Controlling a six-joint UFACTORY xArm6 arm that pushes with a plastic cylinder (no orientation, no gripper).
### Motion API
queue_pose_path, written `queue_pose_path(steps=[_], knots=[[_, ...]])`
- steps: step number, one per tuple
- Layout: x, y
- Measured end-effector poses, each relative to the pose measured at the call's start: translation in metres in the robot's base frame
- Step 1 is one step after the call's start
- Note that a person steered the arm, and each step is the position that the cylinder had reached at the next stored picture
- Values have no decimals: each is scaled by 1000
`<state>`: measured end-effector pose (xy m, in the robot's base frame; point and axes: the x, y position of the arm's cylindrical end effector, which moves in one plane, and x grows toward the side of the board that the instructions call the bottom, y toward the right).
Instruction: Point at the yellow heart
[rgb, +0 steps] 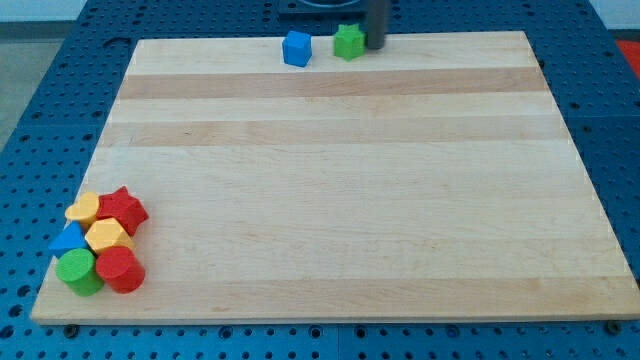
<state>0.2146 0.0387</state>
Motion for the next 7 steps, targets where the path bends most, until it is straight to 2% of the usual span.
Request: queue_pose_path(steps=[1, 2, 3, 4, 5, 6, 7], knots=[[2, -39], [3, -38], [28, 16], [106, 46], [172, 45], [223, 53], [247, 39]])
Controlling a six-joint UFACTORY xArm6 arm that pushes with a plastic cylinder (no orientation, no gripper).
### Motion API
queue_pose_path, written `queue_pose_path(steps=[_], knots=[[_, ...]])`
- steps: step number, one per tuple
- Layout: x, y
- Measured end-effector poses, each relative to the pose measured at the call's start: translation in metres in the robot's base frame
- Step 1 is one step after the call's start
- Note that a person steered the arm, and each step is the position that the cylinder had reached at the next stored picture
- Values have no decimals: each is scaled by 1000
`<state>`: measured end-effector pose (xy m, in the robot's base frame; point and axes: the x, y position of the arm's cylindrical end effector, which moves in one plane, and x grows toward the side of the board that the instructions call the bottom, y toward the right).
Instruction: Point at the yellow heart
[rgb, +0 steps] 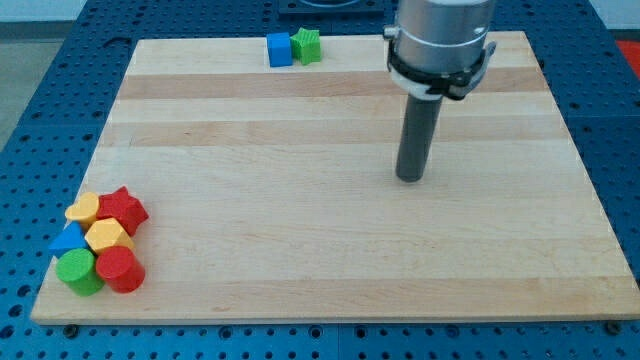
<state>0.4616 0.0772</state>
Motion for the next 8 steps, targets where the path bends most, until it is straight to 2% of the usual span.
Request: queue_pose_path(steps=[1, 3, 4, 5, 8], knots=[[-9, -66], [-24, -263], [-16, -362], [-12, -382], [12, -382]])
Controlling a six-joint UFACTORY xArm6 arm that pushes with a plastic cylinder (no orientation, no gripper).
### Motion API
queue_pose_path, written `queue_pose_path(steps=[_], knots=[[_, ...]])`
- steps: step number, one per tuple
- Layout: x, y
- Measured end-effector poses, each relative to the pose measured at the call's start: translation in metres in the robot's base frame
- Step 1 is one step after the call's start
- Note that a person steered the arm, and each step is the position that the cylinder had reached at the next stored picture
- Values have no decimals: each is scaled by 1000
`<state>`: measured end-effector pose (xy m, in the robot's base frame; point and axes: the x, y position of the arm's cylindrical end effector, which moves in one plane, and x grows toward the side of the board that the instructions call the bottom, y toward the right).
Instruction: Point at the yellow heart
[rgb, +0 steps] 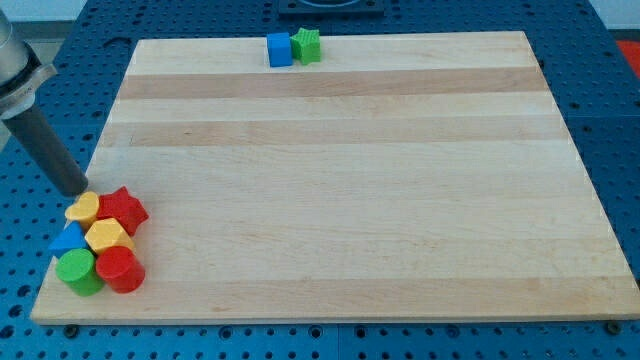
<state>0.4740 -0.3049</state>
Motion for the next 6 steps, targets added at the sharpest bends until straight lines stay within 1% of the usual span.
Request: queue_pose_path(steps=[3, 4, 6], knots=[[9, 1], [21, 1], [22, 2]])
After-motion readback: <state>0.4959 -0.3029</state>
